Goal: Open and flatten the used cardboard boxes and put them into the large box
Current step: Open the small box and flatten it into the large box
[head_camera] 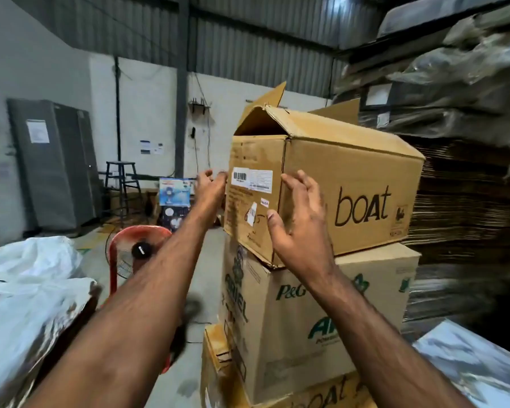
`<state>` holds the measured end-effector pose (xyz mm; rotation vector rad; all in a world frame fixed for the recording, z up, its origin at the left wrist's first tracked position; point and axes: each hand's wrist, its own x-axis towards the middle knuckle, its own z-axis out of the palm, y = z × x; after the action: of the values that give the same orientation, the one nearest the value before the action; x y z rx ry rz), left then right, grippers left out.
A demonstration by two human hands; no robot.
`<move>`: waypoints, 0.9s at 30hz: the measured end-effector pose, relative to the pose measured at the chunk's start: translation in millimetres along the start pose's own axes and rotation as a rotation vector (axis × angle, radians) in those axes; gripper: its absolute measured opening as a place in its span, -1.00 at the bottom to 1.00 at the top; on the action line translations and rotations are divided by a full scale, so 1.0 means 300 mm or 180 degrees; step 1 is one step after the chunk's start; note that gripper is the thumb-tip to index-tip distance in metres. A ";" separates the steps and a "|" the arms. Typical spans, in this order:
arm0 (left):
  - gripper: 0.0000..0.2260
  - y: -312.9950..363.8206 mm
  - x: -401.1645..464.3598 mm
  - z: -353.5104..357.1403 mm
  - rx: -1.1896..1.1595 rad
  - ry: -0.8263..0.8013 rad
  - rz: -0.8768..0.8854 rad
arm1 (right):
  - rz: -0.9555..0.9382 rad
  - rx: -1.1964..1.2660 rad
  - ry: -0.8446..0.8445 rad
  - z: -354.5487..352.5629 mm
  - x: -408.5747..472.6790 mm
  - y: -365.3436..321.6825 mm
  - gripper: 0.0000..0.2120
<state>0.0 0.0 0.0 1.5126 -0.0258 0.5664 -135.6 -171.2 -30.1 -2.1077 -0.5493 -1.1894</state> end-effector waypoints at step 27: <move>-0.40 0.193 -0.247 0.295 -0.0941 -0.0923 0.0419 | 0.0785 0.0029 0.1535 -0.236 -0.063 0.115 -0.03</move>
<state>-57.0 -110.6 34.7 1.2977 -0.4186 0.4221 -165.5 -246.7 -31.1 -1.7294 -0.0722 -1.4728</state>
